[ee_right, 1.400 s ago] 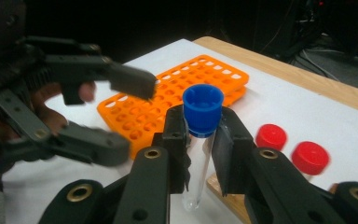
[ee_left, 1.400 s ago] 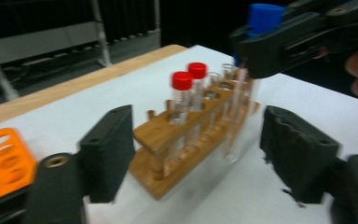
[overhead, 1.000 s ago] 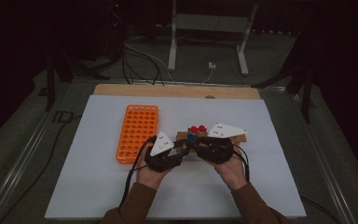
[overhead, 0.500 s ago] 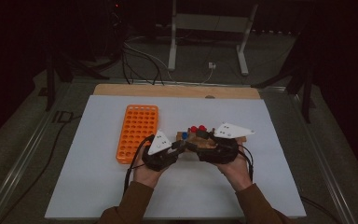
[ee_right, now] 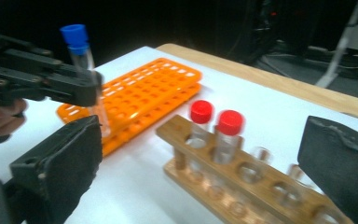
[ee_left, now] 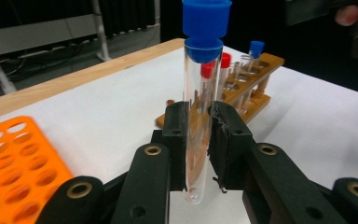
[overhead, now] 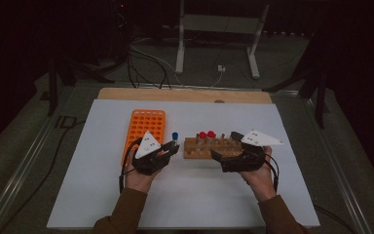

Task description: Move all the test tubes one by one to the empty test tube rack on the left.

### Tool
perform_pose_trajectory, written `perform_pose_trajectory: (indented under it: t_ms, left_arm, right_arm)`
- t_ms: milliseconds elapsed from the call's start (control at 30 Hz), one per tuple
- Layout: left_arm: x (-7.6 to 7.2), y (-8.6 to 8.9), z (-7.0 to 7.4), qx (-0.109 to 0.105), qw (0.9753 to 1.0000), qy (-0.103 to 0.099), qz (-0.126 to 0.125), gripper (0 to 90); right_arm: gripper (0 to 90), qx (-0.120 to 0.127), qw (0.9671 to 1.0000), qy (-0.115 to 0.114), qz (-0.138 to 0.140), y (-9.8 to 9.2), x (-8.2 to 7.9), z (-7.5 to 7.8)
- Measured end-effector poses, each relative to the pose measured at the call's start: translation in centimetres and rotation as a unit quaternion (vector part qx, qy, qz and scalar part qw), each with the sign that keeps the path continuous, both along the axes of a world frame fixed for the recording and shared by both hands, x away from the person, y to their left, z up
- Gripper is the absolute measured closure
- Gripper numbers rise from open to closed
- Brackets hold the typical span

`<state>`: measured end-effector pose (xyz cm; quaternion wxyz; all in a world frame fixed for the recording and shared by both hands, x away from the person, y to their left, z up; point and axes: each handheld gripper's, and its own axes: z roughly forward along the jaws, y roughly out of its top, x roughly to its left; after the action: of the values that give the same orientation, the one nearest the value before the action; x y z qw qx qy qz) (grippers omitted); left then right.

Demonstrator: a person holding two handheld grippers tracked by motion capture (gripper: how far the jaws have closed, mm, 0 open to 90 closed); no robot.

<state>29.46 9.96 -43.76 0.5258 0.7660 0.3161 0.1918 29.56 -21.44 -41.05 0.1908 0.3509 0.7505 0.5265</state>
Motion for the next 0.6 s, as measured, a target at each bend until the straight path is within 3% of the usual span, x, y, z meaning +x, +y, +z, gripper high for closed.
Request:
perform_pose_trajectory:
  t_ms: [167, 600]
  left_arm:
    - [0.2, 1.1, -0.1, -0.005, 0.9999, -0.002, 0.015, 77.6]
    - [2.2, 3.4, 0.6, -0.016, 0.9980, -0.023, 0.057, 77.6]
  right_arm:
    - [0.1, -0.001, 0.9997, -0.008, -0.024, -1.5, -0.4, -0.2]
    - [0.1, -0.003, 0.9983, -0.018, -0.055, -4.4, -1.5, -0.5]
